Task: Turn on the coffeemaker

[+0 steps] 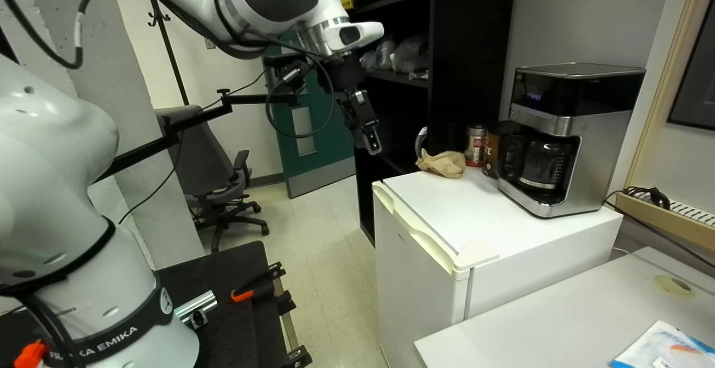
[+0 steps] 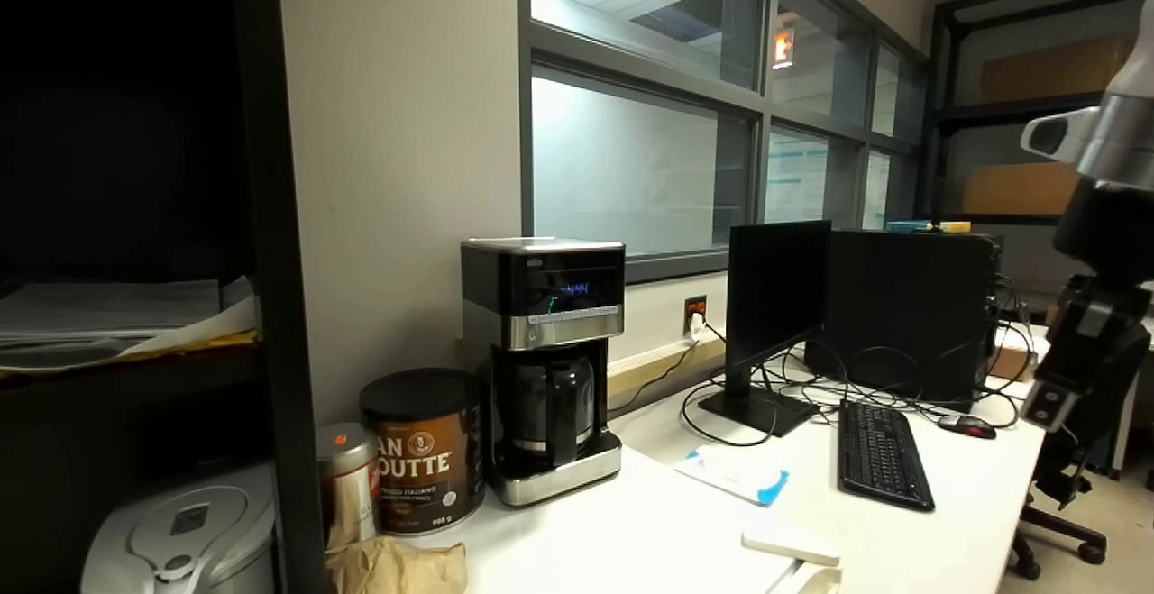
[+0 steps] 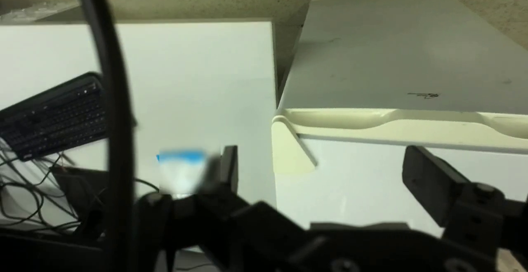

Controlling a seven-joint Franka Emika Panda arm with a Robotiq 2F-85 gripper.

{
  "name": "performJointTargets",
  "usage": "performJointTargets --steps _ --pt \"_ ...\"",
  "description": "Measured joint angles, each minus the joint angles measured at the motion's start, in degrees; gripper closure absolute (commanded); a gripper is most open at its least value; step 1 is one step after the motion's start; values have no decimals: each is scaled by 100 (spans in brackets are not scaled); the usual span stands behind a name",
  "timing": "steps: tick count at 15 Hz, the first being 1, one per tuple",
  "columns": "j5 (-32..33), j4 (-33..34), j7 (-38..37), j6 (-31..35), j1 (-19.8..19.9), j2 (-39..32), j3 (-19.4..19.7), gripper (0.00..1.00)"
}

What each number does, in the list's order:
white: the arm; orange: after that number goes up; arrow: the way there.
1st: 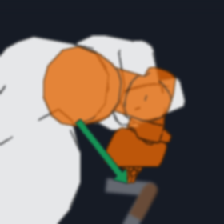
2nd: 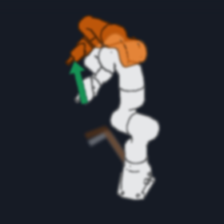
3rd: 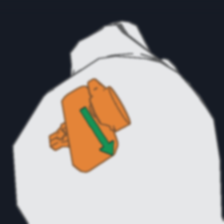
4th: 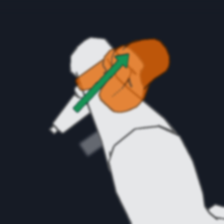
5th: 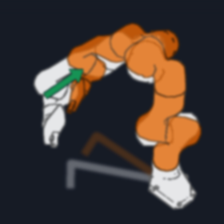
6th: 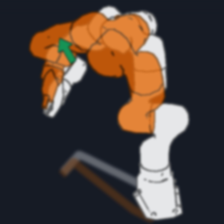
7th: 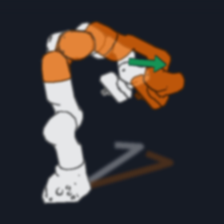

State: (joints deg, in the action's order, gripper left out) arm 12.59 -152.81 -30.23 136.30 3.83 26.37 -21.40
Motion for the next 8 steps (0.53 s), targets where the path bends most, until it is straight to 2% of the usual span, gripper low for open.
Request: performJointTargets --steps 1,3,8 --pt "470 133 -234 130 182 -255 -204 25" --pt "1424 434 -774 298 681 -700 -750 34" --pt "3799 1228 -2190 291 2005 -1352 -2256 72"
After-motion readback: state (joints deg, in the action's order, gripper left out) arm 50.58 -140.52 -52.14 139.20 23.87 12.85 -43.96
